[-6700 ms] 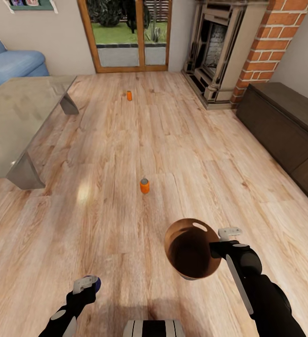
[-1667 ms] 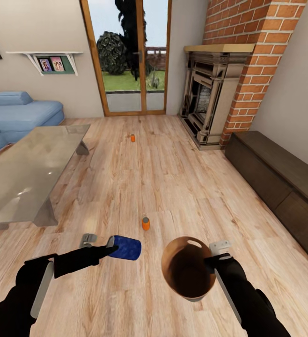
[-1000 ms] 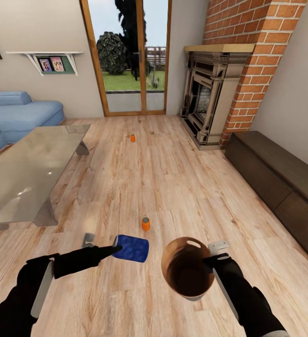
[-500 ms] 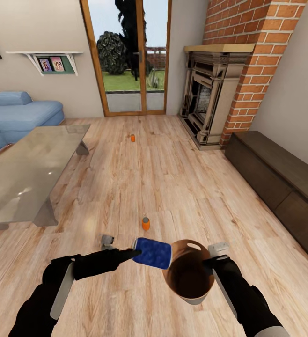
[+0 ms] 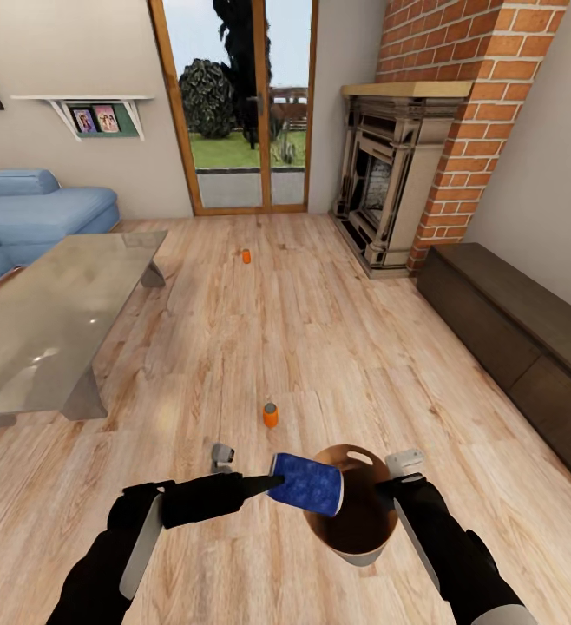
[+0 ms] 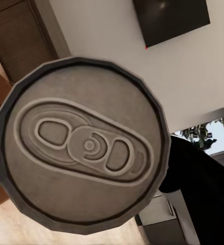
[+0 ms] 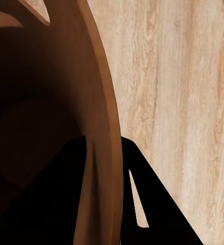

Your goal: Put the three can of soda from the living room inside the tash can in the kitchen.

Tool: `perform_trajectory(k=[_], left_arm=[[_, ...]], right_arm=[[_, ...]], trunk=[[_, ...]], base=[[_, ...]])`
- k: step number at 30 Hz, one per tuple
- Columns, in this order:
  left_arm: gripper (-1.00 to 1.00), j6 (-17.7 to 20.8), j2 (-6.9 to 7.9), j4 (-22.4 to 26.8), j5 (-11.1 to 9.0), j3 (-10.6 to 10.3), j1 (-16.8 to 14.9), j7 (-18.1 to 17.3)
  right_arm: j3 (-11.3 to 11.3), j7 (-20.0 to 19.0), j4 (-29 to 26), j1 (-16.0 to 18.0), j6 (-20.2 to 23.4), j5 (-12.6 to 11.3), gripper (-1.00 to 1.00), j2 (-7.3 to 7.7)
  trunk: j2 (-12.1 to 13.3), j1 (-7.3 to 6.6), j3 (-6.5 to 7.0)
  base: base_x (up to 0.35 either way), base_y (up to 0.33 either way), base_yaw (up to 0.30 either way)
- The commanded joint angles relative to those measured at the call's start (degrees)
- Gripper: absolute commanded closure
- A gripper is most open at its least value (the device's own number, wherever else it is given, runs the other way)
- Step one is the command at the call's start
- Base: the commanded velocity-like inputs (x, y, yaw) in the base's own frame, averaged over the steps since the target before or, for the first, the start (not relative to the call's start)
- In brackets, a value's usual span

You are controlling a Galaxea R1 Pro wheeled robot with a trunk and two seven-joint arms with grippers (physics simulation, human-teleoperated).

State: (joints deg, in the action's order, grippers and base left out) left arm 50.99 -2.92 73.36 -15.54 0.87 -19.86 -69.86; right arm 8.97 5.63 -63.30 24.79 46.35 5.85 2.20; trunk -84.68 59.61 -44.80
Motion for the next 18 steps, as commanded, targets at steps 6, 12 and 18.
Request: perform_trajectory(k=[6, 12, 18], left_arm=[[1.00, -0.02, -2.02, -0.07, 0.73, -0.10, 0.00, 2.25], [1.00, -0.09, -3.34, 0.35, 1.08, -0.15, 0.00, 8.31], [1.00, -0.10, -4.40, 0.45, 1.15, -0.16, 0.00, 11.30]], right_arm=[[0.00, -0.18, 0.37, 0.02, -0.04, -0.31, 1.00, -0.01], [0.00, -0.18, 0.45, 0.07, -0.04, -0.31, 1.00, -0.02], [0.00, -0.18, 0.46, 0.07, -0.04, -0.31, 1.00, -0.03]], trunk=[[0.00, 0.00, 0.01], [0.00, 0.00, 0.01], [0.00, 0.00, 0.01]], base=[[0.000, 0.000, 0.000], [0.000, 0.000, 0.000], [0.000, 0.000, 0.000]])
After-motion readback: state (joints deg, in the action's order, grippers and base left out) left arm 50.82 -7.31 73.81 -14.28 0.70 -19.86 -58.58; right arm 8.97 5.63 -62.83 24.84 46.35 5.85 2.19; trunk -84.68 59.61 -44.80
